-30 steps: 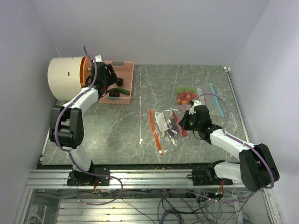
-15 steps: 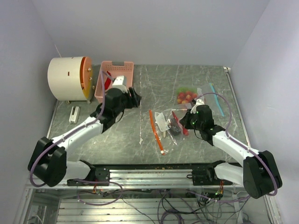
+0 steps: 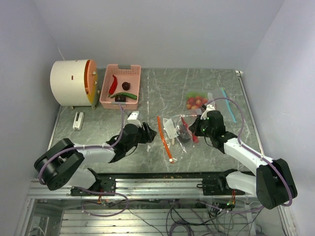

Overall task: Open the zip-top bag and remove the fake food
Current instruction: Pick up the fake vegetable from the zipper food storage bag.

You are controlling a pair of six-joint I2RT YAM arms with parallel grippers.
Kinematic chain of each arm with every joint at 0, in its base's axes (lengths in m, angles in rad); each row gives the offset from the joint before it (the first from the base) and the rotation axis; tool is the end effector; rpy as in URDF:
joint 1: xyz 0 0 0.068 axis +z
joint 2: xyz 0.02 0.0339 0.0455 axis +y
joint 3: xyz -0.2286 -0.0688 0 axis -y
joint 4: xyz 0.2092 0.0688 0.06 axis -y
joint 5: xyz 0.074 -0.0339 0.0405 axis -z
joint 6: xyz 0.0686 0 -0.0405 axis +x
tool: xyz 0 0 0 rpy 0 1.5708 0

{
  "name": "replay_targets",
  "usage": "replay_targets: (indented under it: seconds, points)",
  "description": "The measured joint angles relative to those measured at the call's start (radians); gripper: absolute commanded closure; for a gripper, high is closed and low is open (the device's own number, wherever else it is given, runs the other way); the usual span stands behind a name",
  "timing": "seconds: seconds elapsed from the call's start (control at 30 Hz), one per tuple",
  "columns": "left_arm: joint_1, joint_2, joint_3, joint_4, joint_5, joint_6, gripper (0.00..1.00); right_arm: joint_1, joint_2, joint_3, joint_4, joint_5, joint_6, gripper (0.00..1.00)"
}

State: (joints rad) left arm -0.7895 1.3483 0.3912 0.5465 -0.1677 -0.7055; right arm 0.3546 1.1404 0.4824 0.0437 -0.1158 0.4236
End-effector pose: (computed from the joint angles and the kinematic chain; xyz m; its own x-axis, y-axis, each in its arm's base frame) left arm 0.1975 -0.1829 0.1435 -0.5980 -0.3049 -0.7412 0.2686 0.7951 -0.5438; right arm 0.2251 0.0918 0.1589 -0.6709 0.1870 -0.7176 -0.1729 0.9016 0.3966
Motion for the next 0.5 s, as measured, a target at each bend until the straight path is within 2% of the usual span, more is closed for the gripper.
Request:
replay_targets:
  seconds: [0.17, 0.5]
  points:
    - [-0.037, 0.077, -0.027, 0.175, -0.006, -0.066, 0.41, 0.0, 0.0, 0.0, 0.0, 0.001, 0.006, 1.0]
    - [-0.061, 0.348, -0.053, 0.428, 0.012, -0.161, 0.47, 0.0, -0.017, 0.005, -0.005, 0.003, 0.014, 1.0]
